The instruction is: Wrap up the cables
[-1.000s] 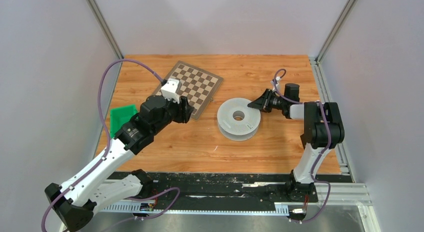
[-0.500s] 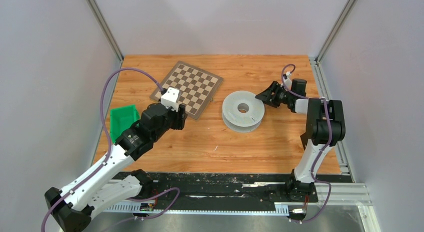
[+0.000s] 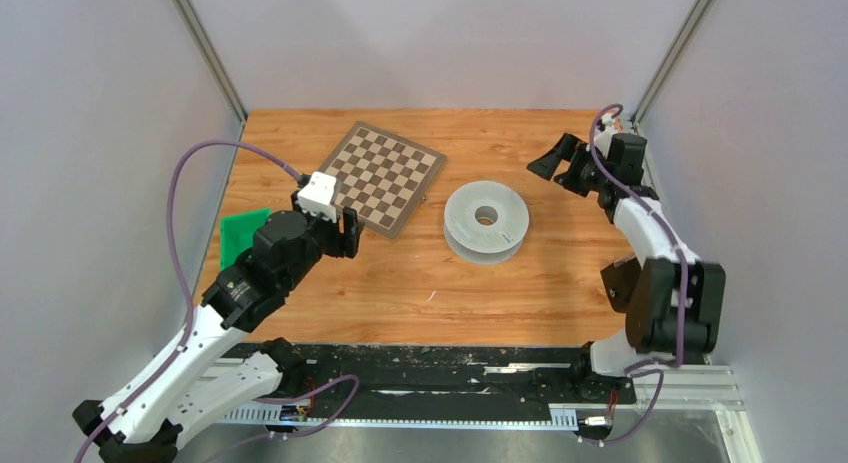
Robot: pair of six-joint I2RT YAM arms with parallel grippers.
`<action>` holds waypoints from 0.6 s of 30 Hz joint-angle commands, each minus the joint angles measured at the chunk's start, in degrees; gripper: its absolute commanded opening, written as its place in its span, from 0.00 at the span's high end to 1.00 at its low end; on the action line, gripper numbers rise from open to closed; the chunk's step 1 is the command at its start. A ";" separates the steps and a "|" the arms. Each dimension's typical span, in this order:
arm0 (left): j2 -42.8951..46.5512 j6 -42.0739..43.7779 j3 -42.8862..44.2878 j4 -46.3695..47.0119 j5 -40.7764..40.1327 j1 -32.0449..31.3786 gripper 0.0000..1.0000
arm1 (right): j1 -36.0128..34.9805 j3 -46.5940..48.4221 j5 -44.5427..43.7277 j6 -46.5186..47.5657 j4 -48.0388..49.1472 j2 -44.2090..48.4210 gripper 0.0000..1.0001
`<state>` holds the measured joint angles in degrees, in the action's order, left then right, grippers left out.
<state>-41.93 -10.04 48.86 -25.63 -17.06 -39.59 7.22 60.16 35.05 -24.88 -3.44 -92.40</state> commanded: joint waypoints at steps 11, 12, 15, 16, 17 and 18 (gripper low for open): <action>10.09 -7.60 9.14 -6.13 10.01 0.31 0.00 | -19.97 -12.69 -18.45 2.88 -28.09 52.76 0.00; 10.59 -8.01 8.90 -6.21 10.59 0.28 0.00 | -19.96 -12.82 -16.49 3.73 -30.28 54.94 0.00; 13.35 -10.30 7.51 -6.17 11.88 0.26 0.00 | -19.95 -13.91 -16.89 0.75 -34.86 62.52 0.00; 14.59 -11.10 6.39 -6.09 11.88 0.23 0.00 | -19.97 -14.27 -18.20 -0.58 -35.75 64.68 0.00; 15.17 -11.39 5.66 -5.90 11.66 0.27 0.00 | -19.97 -14.50 -19.03 -1.45 -36.33 66.80 0.00; 16.37 -12.06 4.45 -5.87 11.41 0.30 0.00 | -19.95 -14.55 -19.19 -1.72 -36.84 68.22 0.00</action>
<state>-28.75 -18.26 55.92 -31.99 -7.29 -39.59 -12.69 46.24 18.28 -22.50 -33.17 -29.69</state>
